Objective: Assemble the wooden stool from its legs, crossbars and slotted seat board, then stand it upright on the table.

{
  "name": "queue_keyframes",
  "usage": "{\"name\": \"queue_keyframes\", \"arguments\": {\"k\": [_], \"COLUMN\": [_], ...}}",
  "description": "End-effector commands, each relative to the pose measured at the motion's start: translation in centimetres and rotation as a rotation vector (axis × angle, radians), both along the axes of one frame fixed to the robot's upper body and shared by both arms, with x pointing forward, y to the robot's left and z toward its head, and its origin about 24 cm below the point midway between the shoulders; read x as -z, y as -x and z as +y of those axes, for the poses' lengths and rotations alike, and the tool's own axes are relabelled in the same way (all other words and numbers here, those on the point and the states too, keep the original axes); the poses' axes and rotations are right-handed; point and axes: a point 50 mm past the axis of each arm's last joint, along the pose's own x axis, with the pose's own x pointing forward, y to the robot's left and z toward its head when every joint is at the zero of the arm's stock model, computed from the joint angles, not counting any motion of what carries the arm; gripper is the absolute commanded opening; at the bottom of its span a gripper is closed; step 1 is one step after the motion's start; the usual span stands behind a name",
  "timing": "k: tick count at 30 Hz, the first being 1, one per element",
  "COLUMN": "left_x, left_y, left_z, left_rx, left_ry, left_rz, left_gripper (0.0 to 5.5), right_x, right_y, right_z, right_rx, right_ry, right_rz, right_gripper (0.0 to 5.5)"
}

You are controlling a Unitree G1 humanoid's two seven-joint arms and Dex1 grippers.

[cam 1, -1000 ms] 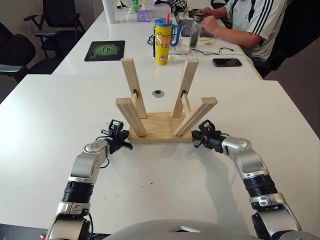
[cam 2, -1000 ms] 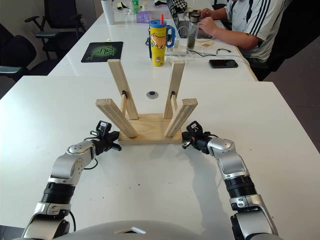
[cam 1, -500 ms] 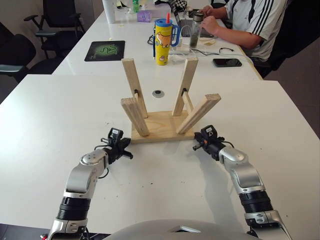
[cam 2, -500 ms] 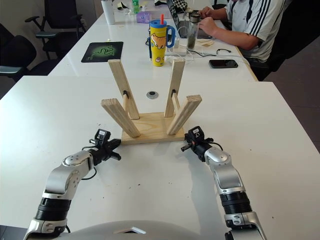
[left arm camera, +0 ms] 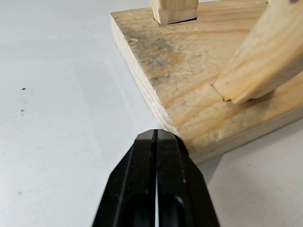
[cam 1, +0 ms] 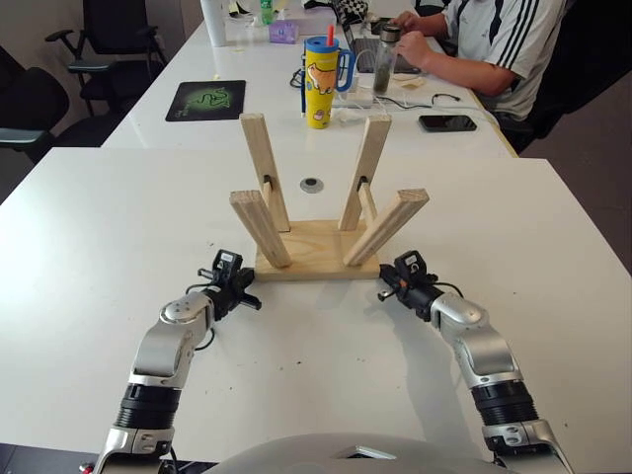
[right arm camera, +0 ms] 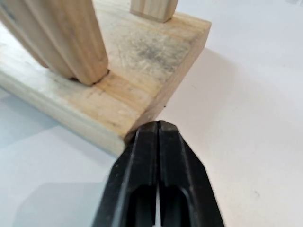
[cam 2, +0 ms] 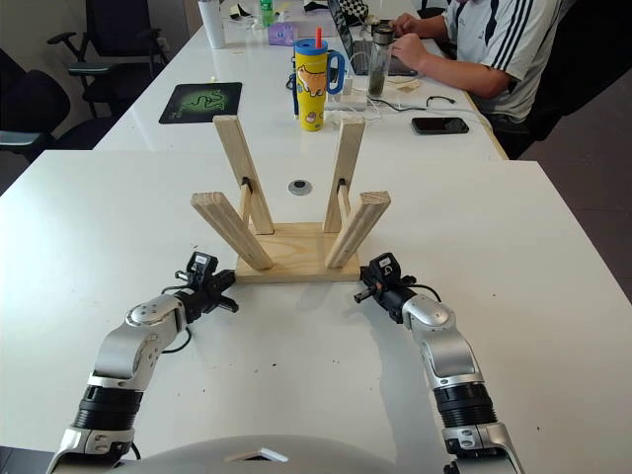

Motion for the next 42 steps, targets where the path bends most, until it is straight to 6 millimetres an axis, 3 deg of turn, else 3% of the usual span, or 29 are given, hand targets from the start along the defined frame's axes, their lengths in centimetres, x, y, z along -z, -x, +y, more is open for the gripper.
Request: {"name": "queue_keyframes", "arguments": {"k": [1,8,21,37,42], "left_x": [-3.1,-6.1,-7.4,-8.1,-7.2], "left_y": [-0.2,-0.8,-1.1,-1.3,-1.2], "left_z": [-3.5,-3.8,-4.0,-3.7,-3.6], "left_rx": [0.155,0.152,0.149,0.128,0.123], "left_ry": [0.144,0.177,0.181,0.179,0.168], "left_rz": [-0.105,-0.188,-0.229,-0.251,-0.220], "left_gripper": [0.00,0.00,0.00,0.00,0.00], "right_x": [-2.6,-5.6,-8.2,-9.5,-8.8], "right_y": [-0.6,-1.1,-2.1,-2.9,-2.8], "right_z": [2.3,2.9,2.6,2.1,1.8], "right_rx": [-0.105,-0.144,-0.137,-0.098,-0.089], "right_ry": [-0.107,-0.135,-0.129,-0.146,-0.127], "right_rz": [-0.067,-0.139,-0.220,-0.258,-0.246], "right_gripper": [0.03,0.03,0.03,0.03,0.03]}}
